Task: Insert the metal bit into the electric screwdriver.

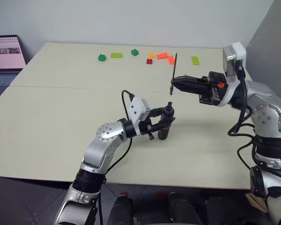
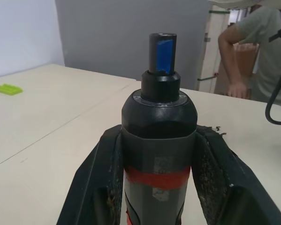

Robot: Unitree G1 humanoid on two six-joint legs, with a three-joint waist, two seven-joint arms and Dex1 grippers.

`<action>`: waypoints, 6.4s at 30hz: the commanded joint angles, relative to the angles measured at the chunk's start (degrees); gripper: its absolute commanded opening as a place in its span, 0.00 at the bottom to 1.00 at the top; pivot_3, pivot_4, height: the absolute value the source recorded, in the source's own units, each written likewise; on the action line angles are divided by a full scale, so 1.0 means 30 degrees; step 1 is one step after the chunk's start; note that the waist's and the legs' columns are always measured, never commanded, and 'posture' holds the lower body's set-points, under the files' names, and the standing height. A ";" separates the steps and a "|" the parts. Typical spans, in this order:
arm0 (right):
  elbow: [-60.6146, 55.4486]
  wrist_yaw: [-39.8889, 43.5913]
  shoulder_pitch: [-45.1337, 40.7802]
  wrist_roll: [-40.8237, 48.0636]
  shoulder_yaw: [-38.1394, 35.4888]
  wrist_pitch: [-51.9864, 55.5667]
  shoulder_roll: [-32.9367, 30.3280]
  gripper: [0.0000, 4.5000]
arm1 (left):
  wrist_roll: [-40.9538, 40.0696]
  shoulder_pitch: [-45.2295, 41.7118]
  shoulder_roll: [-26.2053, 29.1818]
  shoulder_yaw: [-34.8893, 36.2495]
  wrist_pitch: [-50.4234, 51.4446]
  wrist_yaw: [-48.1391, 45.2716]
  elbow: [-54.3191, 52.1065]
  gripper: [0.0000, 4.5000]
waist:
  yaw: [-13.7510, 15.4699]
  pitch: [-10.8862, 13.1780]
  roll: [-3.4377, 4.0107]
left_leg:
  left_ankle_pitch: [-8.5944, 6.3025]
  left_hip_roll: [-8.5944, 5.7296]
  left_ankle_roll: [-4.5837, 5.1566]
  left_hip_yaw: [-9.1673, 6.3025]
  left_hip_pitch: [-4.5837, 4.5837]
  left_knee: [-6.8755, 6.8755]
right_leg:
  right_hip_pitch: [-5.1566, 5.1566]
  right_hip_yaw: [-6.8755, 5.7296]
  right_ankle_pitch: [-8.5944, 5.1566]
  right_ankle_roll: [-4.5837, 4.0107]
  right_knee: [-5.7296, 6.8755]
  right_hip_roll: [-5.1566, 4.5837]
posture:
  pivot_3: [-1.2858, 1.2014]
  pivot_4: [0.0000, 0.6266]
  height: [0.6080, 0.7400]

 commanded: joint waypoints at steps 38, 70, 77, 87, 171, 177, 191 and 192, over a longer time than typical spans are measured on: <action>-0.0387 0.0316 0.1239 0.0740 0.0004 -0.1038 -0.0236 0.00 | -0.0280 -0.0596 0.0273 -0.0152 -0.0046 -0.1273 0.0353 0.37 | -0.0004 -0.0001 -0.0001 | 0.0000 0.0001 0.0000 0.0001 0.0003 0.0001 | 0.0003 0.0001 -0.0002 0.0004 -0.0007 0.0001 | 0.52 0.24 1.00; -0.0995 0.0605 0.1880 0.0243 0.0532 -0.1506 -0.0254 0.00 | -0.0179 -0.0582 0.0401 -0.0170 -0.0084 -0.1338 0.0505 0.37 | -0.0006 -0.0002 -0.0002 | 0.0000 0.0001 0.0000 0.0000 0.0006 0.0002 | 0.0005 0.0001 -0.0002 0.0004 -0.0005 0.0003 | 0.52 0.24 1.00; -0.1206 0.0611 0.1871 0.0092 0.0798 -0.1890 -0.0285 0.00 | -0.0144 -0.0642 0.0391 -0.0102 -0.0104 -0.1334 0.0724 0.37 | -0.0004 -0.0003 -0.0003 | 0.0000 0.0002 0.0001 0.0000 0.0009 0.0002 | 0.0007 0.0001 -0.0003 0.0005 -0.0005 0.0003 | 0.52 0.24 1.00; -0.0201 0.1368 0.2035 -0.0398 0.1097 -0.2254 -0.1025 0.00 | -0.0190 -0.0673 0.0493 -0.0071 -0.0117 -0.1568 0.0702 0.37 | -0.0004 -0.0004 -0.0004 | 0.0001 0.0003 0.0000 0.0000 0.0016 0.0004 | 0.0013 0.0001 -0.0003 0.0005 -0.0003 0.0004 | 0.52 0.24 1.00; -0.7388 -0.0880 1.0167 -0.3147 -0.3754 -0.2510 -0.9441 0.69 | 1.5105 -1.6683 0.0663 -0.8117 -1.2509 -0.5407 2.5303 0.37 | 0.0045 0.0010 -0.0024 | 0.0001 -0.0001 0.0003 0.0018 -0.0061 -0.0019 | -0.0011 0.0028 -0.0031 0.0033 -0.0109 0.0012 | 0.52 0.24 1.00; -0.7277 -0.1032 1.0189 -0.3274 -0.3599 -0.2459 -0.9397 0.69 | 1.5412 -1.6871 0.0372 -0.7935 -1.2961 -0.5909 2.5796 0.62 | 0.0057 0.0008 -0.0024 | 0.0001 -0.0002 0.0003 0.0017 -0.0048 -0.0013 | -0.0008 0.0027 -0.0030 0.0031 -0.0067 0.0012 | 0.52 0.24 1.00; -0.5939 -0.0635 0.9886 -0.4115 -0.2874 -0.3444 -0.9501 0.69 | 1.2702 -1.7313 0.3079 -0.4171 -1.3034 -0.8235 2.3378 0.99 | -0.0017 0.0014 -0.0028 | 0.0002 0.0000 0.0002 0.0015 -0.0028 -0.0008 | -0.0016 0.0027 -0.0029 0.0029 -0.0007 0.0015 | 0.52 0.24 1.00; -0.5801 -0.0676 0.9880 -0.4249 -0.2872 -0.3684 -0.9409 0.69 | 1.2023 -1.7178 0.3587 -0.3451 -1.2720 -0.8381 2.2810 0.99 | -0.0019 0.0014 -0.0028 | 0.0002 0.0001 0.0002 0.0014 -0.0025 -0.0008 | -0.0016 0.0028 -0.0029 0.0029 -0.0004 0.0014 | 0.52 0.24 1.00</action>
